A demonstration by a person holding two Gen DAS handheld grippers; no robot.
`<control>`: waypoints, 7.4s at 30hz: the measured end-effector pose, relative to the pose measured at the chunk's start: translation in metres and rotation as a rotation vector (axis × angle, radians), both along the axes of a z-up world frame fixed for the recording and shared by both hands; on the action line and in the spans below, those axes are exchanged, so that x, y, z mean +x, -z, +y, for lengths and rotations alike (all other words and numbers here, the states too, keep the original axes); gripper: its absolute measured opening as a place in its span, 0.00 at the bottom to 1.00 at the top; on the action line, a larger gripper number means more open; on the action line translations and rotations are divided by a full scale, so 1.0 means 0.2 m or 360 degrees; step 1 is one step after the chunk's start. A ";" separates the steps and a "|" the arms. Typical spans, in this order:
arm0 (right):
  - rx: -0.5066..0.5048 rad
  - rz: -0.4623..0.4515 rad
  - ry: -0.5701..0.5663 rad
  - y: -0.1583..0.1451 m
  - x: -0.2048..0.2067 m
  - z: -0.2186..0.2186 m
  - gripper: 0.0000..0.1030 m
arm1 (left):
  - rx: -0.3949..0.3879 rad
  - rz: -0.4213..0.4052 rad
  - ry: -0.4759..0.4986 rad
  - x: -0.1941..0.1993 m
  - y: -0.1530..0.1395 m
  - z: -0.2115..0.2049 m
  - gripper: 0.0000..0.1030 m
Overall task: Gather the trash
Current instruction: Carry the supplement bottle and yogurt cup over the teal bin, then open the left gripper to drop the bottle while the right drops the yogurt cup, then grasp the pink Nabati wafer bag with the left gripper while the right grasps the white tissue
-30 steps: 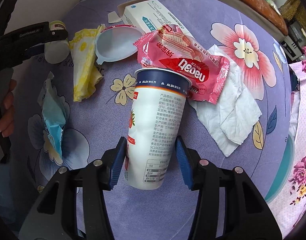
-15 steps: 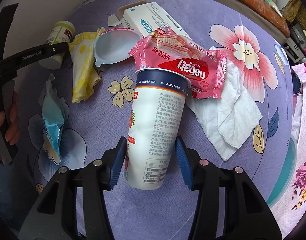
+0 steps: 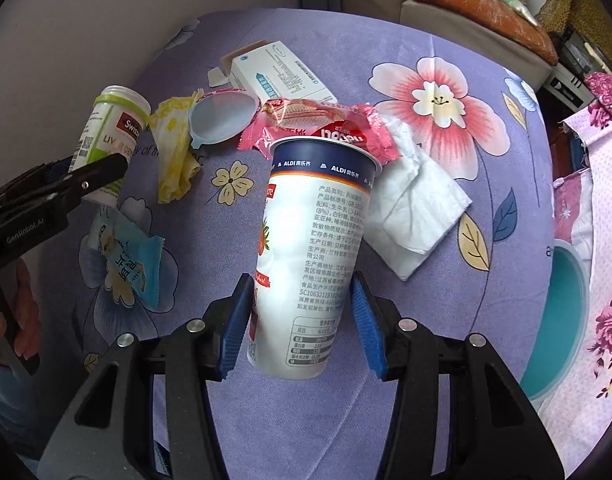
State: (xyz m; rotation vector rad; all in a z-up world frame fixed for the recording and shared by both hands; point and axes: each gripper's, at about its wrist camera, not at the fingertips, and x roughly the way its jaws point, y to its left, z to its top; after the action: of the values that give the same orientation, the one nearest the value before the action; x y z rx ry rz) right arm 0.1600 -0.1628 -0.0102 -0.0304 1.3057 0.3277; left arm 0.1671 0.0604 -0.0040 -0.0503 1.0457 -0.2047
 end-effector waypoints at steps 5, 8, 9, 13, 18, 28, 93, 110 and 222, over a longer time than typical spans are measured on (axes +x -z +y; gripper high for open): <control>0.0008 -0.0055 0.0108 -0.06 -0.06 -0.18 0.46 | 0.0071 -0.0017 0.0171 -0.06 -0.02 -0.29 0.54; 0.0016 -0.0076 0.0176 -0.06 -0.09 -0.31 0.46 | 0.0109 -0.0028 0.0272 -0.12 -0.02 -0.47 0.54; 0.0021 -0.0073 0.0193 -0.05 -0.11 -0.36 0.46 | 0.0117 -0.0031 0.0306 -0.13 -0.02 -0.52 0.54; 0.0045 -0.0052 0.0239 0.00 -0.16 -0.48 0.46 | 0.0094 -0.0008 0.0341 -0.15 -0.01 -0.67 0.54; 0.0073 -0.0102 0.0331 -0.01 -0.20 -0.67 0.46 | 0.0151 -0.0014 0.0402 -0.16 -0.02 -0.82 0.50; 0.0172 -0.0095 0.0558 0.09 -0.33 -1.07 0.46 | 0.0262 0.0031 0.0507 -0.19 0.09 -1.07 0.49; 0.0039 -0.0092 0.0897 0.24 -0.40 -1.78 0.46 | 0.0210 -0.0080 0.0903 -0.06 0.19 -2.12 0.80; -0.0034 -0.0102 0.0922 0.17 -0.34 -1.78 0.46 | 0.0073 -0.0121 0.0790 0.03 0.09 -1.97 0.90; -0.0286 -0.0048 -0.0296 0.35 0.47 -0.12 0.80 | 0.0069 0.0087 0.0034 0.33 0.22 -0.12 0.91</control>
State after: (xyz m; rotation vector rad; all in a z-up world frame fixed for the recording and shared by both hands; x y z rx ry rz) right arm 0.2534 -0.1878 -0.0804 -0.3087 1.3022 0.3657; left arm 0.2327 0.0360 -0.0484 -0.0055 1.1051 -0.2011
